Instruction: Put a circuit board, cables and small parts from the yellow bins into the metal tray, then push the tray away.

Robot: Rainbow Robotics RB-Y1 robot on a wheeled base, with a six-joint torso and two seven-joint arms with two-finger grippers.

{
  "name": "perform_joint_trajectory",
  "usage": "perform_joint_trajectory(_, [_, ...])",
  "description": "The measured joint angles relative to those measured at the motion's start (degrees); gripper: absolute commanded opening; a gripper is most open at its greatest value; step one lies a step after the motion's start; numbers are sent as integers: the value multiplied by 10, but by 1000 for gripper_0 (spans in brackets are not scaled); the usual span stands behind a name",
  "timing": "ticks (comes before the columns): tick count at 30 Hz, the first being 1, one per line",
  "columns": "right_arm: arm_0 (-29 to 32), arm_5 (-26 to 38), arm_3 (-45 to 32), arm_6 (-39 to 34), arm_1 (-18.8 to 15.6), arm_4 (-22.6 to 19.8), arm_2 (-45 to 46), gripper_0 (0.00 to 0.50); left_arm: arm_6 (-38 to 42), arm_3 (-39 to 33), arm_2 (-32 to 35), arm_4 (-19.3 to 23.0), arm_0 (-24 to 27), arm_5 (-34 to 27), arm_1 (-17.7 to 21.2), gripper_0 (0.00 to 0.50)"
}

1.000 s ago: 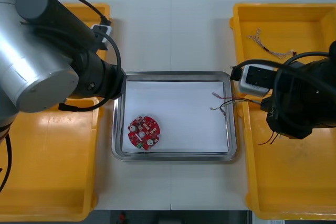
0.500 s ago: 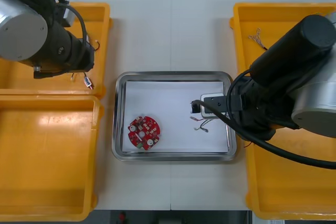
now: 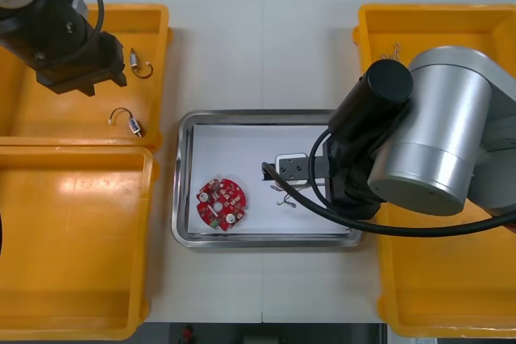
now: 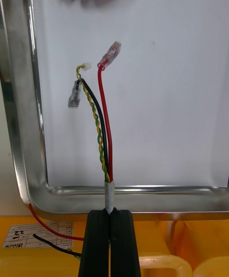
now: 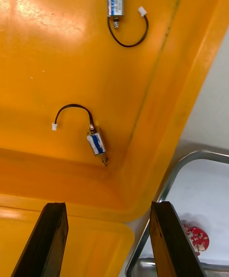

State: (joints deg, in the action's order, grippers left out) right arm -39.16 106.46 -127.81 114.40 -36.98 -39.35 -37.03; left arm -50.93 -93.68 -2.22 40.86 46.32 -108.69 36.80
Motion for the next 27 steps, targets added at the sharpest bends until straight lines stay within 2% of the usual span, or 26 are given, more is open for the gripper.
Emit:
perform_joint_trajectory(5, [-1,-26,24,0,13,57,-40,0,0,83,3,4,32,-7,2,500])
perform_joint_trajectory(13, [-2,-92,95,1,30,62,-70,0,0,204,3,7,67,-7,2,500])
perform_joint_trajectory(17, [-2,-126,125,1,31,68,-94,0,0,231,3,8,70,-6,2,500])
perform_joint_trajectory(27, [-2,-148,137,4,31,81,-133,0,0,291,3,25,70,38,2,500])
